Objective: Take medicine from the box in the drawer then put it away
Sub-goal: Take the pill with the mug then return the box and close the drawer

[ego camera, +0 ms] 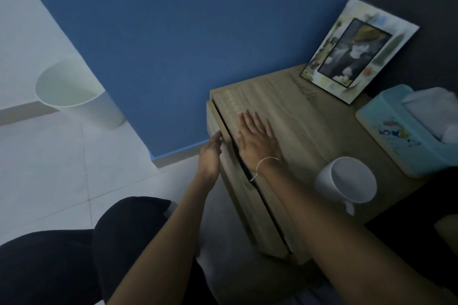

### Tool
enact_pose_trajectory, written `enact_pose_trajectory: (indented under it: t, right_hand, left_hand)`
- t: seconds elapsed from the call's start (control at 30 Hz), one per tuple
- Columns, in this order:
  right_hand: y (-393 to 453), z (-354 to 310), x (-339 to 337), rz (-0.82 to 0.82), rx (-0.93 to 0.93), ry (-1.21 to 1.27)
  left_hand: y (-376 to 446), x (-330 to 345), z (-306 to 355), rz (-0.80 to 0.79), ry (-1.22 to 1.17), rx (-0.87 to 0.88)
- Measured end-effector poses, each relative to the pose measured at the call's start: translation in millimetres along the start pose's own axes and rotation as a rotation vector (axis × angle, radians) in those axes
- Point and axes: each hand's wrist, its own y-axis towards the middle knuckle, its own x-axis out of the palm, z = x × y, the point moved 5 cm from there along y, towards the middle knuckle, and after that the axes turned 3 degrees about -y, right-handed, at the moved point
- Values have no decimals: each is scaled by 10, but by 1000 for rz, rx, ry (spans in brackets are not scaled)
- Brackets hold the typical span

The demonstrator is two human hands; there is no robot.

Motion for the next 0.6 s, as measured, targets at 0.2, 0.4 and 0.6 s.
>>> enact_pose_trajectory:
  t: [0.2, 0.4, 0.6]
  right_hand:
    - [-24, -18, -38, 12, -12, 6]
    - [-7, -24, -31, 5, -15, 0]
    - [0, -13, 1, 7, -11, -7]
  left_hand:
    - [80, 136, 50, -74, 46, 61]
    - [81, 145, 52, -103, 75, 91]
    - [-24, 116, 31, -40, 463, 215]
